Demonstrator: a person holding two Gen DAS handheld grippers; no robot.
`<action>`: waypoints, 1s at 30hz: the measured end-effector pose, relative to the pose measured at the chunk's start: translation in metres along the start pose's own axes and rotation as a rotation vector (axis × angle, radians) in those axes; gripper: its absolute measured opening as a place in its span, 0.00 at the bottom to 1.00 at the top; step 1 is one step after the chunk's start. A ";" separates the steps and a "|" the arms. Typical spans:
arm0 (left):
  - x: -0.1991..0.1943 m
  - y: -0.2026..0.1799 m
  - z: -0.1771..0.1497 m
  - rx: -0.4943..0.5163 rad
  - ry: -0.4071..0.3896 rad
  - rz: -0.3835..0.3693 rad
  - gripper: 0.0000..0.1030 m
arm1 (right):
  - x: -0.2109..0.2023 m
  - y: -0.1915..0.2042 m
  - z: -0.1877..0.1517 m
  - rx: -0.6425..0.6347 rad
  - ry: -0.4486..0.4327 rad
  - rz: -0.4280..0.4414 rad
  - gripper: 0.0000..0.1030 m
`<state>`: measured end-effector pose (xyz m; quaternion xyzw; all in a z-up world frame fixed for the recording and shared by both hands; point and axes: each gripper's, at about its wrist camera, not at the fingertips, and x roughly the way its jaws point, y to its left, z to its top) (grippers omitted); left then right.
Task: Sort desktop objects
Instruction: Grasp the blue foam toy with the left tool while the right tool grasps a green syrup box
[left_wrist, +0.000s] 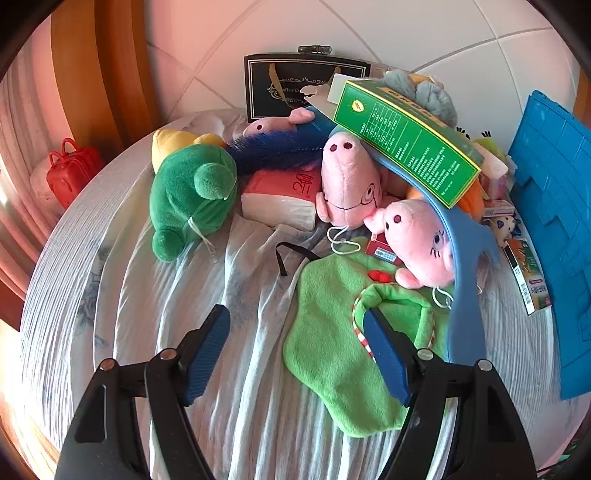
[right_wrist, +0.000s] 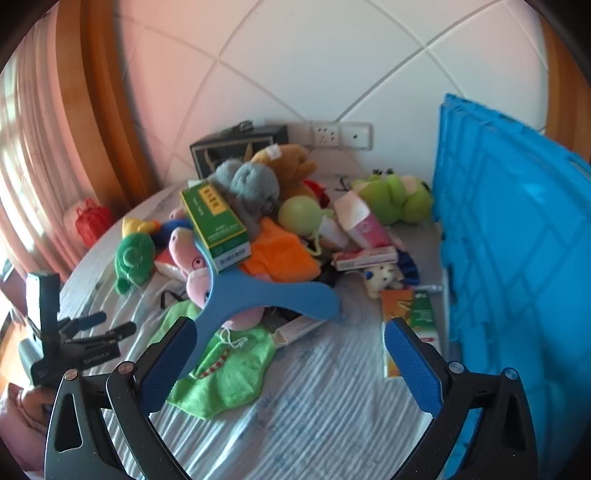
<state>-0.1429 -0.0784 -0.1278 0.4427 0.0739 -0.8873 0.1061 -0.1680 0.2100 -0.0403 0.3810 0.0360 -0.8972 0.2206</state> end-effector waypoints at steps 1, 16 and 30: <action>0.003 -0.001 0.004 0.005 0.001 0.001 0.72 | 0.009 0.003 0.002 -0.012 0.017 0.005 1.00; 0.039 -0.005 0.085 -0.004 -0.054 -0.082 0.72 | 0.130 0.062 0.081 -0.177 0.087 0.085 1.00; 0.043 -0.032 0.083 0.061 -0.025 -0.106 0.72 | 0.183 0.063 0.086 -0.133 0.226 0.155 0.60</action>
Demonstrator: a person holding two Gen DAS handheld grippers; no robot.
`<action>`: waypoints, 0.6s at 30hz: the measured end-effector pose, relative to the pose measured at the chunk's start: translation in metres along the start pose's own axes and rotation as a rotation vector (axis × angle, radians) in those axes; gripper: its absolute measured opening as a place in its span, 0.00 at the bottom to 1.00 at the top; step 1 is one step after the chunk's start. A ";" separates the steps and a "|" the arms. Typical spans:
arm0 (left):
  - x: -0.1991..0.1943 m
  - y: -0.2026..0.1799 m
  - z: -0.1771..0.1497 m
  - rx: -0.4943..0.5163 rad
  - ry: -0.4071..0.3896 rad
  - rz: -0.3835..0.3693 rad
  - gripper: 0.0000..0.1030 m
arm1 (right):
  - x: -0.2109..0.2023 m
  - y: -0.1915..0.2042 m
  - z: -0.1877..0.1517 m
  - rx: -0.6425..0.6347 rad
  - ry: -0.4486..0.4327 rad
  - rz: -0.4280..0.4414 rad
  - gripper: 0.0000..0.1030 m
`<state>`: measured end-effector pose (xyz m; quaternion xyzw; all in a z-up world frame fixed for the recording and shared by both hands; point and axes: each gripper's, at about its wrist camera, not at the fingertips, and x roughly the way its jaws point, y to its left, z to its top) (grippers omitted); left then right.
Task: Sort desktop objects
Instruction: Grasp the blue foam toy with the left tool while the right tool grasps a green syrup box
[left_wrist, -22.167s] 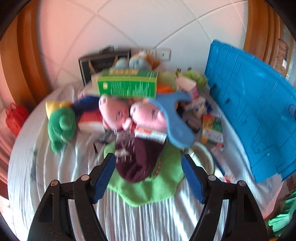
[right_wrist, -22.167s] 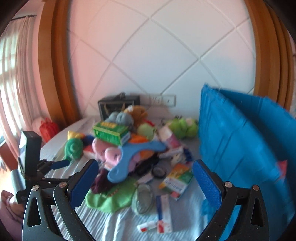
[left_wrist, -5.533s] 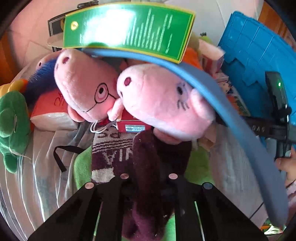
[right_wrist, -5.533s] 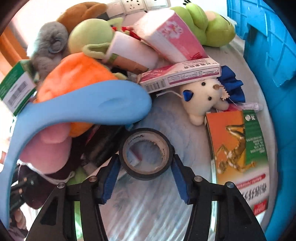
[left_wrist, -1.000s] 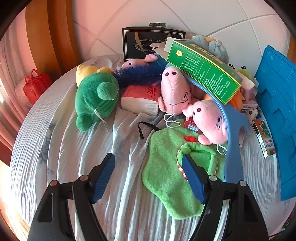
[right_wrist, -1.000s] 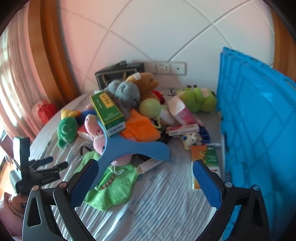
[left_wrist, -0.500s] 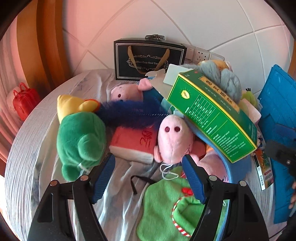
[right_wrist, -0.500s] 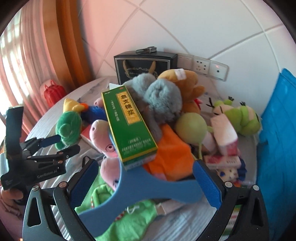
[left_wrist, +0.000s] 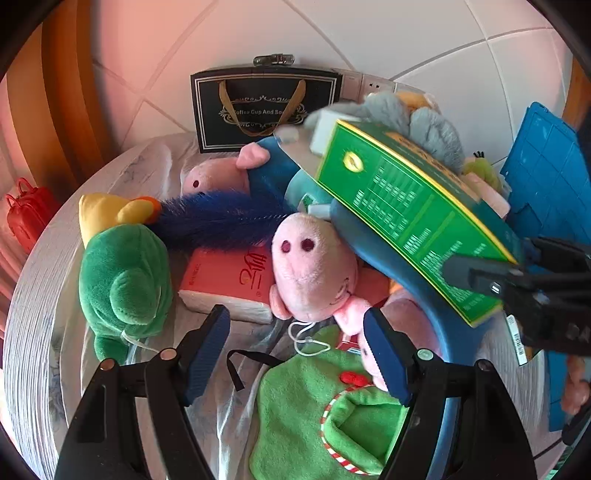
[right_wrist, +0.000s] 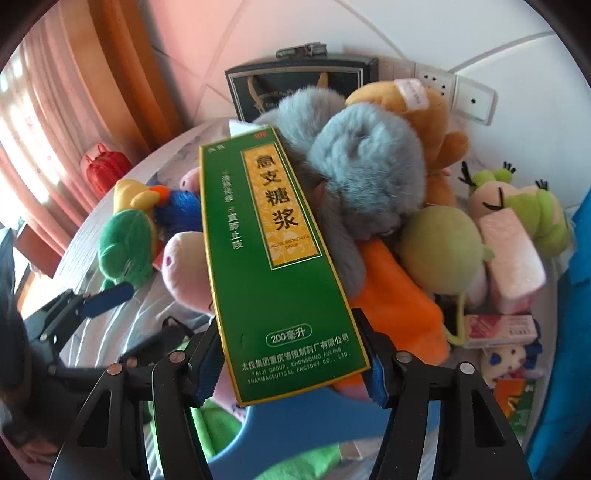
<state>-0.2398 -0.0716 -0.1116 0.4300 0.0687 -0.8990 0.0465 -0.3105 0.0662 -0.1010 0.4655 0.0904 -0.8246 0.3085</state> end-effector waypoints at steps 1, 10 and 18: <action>-0.005 -0.004 0.000 0.001 -0.006 -0.010 0.72 | -0.013 0.000 -0.007 0.001 -0.020 0.006 0.58; -0.016 -0.074 -0.018 0.146 0.017 -0.079 0.72 | -0.084 -0.019 -0.079 0.073 -0.062 -0.055 0.57; 0.010 -0.126 -0.049 0.280 0.088 -0.036 0.72 | -0.086 -0.069 -0.156 0.225 0.046 -0.190 0.55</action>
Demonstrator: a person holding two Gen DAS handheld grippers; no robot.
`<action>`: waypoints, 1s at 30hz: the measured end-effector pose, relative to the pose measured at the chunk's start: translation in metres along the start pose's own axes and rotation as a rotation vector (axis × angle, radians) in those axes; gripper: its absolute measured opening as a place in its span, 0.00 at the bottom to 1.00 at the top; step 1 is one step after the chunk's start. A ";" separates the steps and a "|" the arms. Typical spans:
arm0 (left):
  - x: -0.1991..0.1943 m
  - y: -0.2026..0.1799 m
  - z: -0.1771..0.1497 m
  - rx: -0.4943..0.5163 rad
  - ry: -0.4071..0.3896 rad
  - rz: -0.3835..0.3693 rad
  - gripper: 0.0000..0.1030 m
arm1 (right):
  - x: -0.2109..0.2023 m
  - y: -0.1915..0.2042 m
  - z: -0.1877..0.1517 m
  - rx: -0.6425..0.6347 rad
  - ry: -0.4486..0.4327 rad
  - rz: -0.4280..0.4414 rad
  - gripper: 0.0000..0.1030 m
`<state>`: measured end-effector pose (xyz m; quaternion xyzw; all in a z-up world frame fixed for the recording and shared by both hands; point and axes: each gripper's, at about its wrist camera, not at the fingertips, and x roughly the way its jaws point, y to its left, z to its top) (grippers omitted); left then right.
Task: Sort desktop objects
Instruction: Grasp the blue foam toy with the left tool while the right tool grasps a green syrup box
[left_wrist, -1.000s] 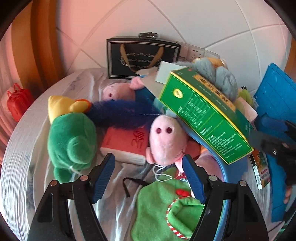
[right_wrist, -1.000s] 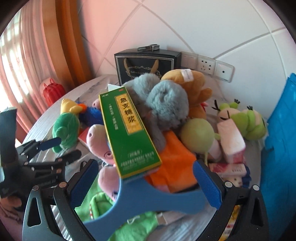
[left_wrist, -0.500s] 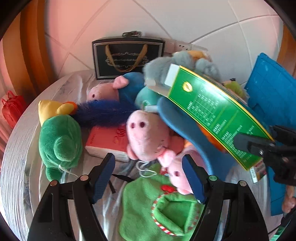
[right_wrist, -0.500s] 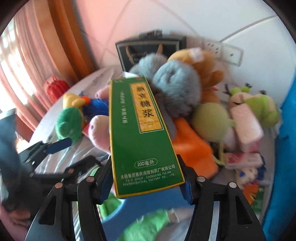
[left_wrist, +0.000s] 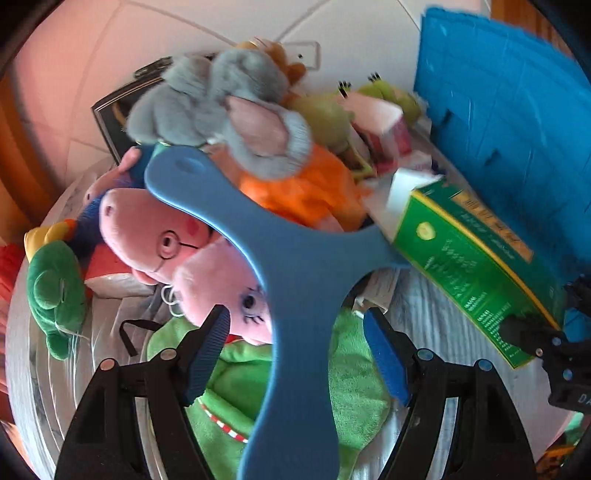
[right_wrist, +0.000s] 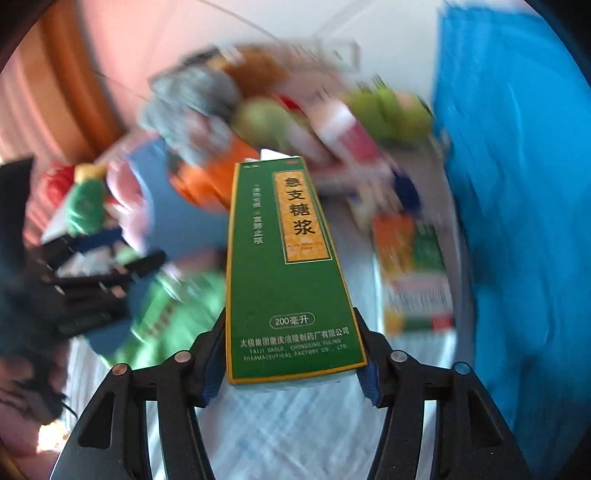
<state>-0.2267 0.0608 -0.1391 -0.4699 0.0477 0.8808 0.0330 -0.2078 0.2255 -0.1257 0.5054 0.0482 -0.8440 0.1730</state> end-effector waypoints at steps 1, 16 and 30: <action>0.009 -0.006 0.000 0.021 0.015 0.044 0.72 | 0.007 -0.007 -0.008 0.019 0.029 -0.004 0.55; 0.026 0.020 0.024 -0.054 0.014 0.104 0.42 | 0.071 -0.029 0.001 0.108 0.160 0.004 0.68; -0.086 0.021 0.023 -0.076 -0.226 0.047 0.38 | -0.047 0.007 0.024 0.003 -0.153 -0.063 0.50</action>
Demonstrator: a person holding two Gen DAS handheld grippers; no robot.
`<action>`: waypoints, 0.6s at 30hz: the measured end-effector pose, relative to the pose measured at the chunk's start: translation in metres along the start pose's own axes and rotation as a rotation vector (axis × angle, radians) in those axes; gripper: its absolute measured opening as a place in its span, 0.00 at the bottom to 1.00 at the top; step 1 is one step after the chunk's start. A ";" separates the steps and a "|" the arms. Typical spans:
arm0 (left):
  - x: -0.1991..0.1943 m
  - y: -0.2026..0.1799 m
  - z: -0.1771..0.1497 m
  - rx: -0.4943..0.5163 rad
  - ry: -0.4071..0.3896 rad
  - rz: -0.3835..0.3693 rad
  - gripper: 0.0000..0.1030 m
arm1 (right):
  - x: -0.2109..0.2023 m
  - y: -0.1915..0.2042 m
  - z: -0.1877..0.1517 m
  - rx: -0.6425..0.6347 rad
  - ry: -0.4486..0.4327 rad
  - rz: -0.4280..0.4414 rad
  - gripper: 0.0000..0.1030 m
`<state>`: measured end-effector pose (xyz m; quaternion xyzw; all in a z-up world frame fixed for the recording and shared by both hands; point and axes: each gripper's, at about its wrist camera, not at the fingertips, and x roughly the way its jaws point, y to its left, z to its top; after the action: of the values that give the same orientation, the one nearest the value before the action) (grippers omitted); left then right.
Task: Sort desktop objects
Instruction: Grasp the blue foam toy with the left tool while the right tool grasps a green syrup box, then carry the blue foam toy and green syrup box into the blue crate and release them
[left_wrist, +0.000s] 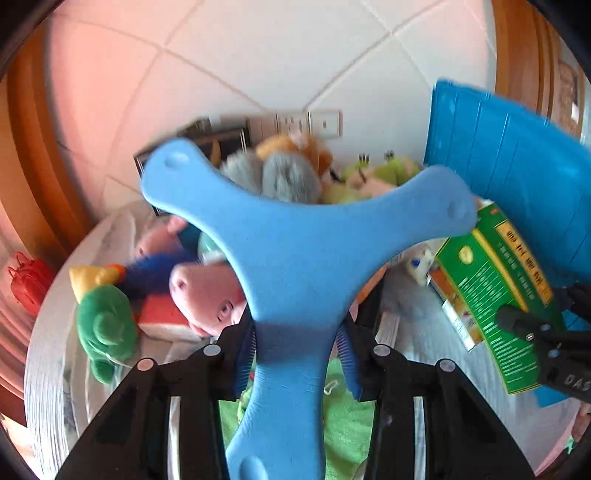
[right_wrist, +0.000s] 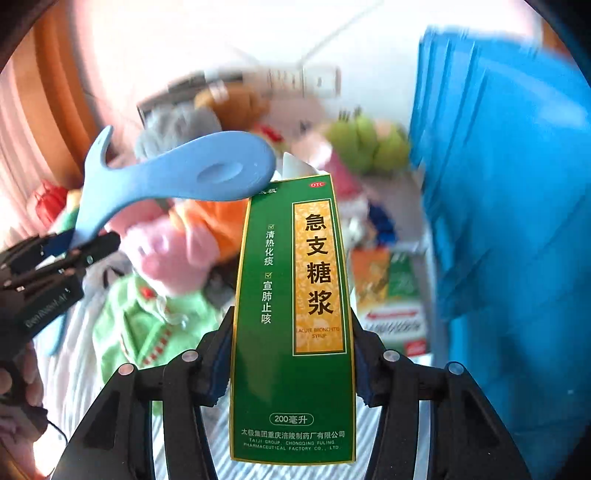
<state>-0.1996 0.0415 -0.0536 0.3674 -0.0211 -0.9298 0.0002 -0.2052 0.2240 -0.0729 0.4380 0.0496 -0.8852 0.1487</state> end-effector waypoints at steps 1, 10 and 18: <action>-0.009 0.001 0.003 -0.004 -0.022 -0.002 0.38 | -0.011 0.002 0.004 0.002 -0.032 -0.004 0.50; -0.069 0.000 0.049 -0.019 -0.196 -0.082 0.38 | -0.143 -0.007 0.027 0.044 -0.327 -0.068 0.50; -0.114 -0.071 0.101 0.063 -0.330 -0.227 0.38 | -0.240 -0.055 0.020 0.142 -0.504 -0.220 0.50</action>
<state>-0.1836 0.1183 0.0951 0.2098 -0.0084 -0.9704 -0.1194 -0.1002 0.3245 0.1268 0.2053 -0.0040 -0.9783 0.0285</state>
